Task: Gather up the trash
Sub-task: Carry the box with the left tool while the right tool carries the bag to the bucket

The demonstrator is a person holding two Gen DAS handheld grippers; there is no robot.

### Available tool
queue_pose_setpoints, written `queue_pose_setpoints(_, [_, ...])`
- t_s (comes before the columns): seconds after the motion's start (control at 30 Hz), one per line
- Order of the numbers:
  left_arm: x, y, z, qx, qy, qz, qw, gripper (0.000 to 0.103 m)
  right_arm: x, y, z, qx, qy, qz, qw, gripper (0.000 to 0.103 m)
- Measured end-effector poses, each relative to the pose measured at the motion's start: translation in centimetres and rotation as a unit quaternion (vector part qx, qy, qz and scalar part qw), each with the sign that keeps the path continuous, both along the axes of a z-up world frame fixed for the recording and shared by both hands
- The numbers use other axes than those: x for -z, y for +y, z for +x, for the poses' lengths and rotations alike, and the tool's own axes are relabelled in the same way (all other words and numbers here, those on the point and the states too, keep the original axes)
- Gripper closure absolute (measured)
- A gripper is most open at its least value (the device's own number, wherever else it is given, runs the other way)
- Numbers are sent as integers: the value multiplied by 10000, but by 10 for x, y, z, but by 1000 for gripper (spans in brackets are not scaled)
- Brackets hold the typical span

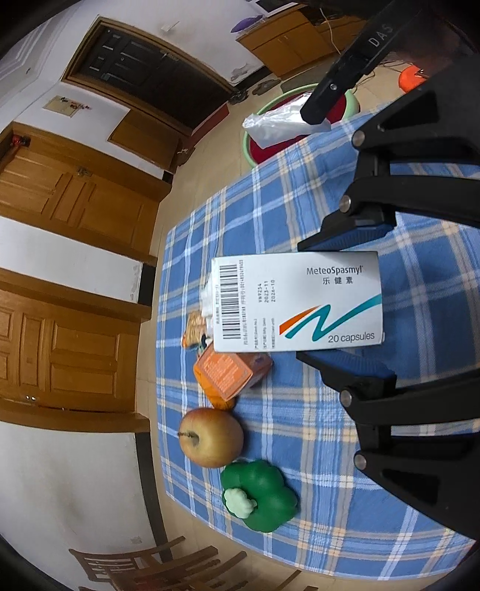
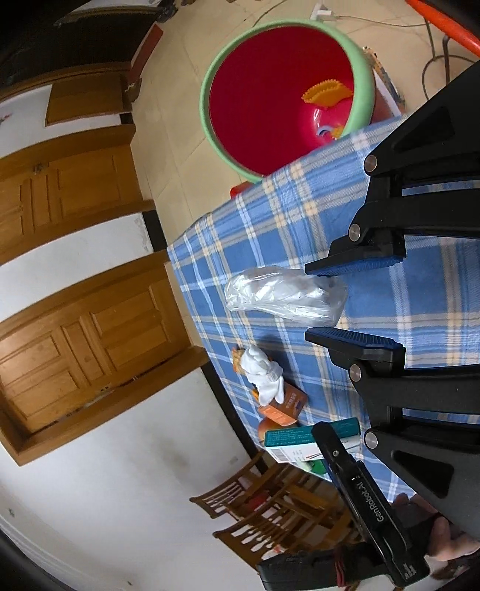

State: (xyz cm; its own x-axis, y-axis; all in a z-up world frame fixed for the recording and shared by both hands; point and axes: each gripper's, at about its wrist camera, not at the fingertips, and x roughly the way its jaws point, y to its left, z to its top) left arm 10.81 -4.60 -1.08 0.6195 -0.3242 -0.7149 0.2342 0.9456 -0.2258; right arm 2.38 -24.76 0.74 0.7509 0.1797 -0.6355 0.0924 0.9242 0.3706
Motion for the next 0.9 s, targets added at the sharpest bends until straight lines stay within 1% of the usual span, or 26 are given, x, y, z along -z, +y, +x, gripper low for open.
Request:
queue_pose_setpoints(0.5, [-7,-37,-10,342,-37,142,9993,53,2,-23,-18,212,-3,120,9997,75])
queue_pose_setpoints(0.9, [-7,-89,-7,777,17,332,9964,53,9,-75,-33,778,74,264,9966,74])
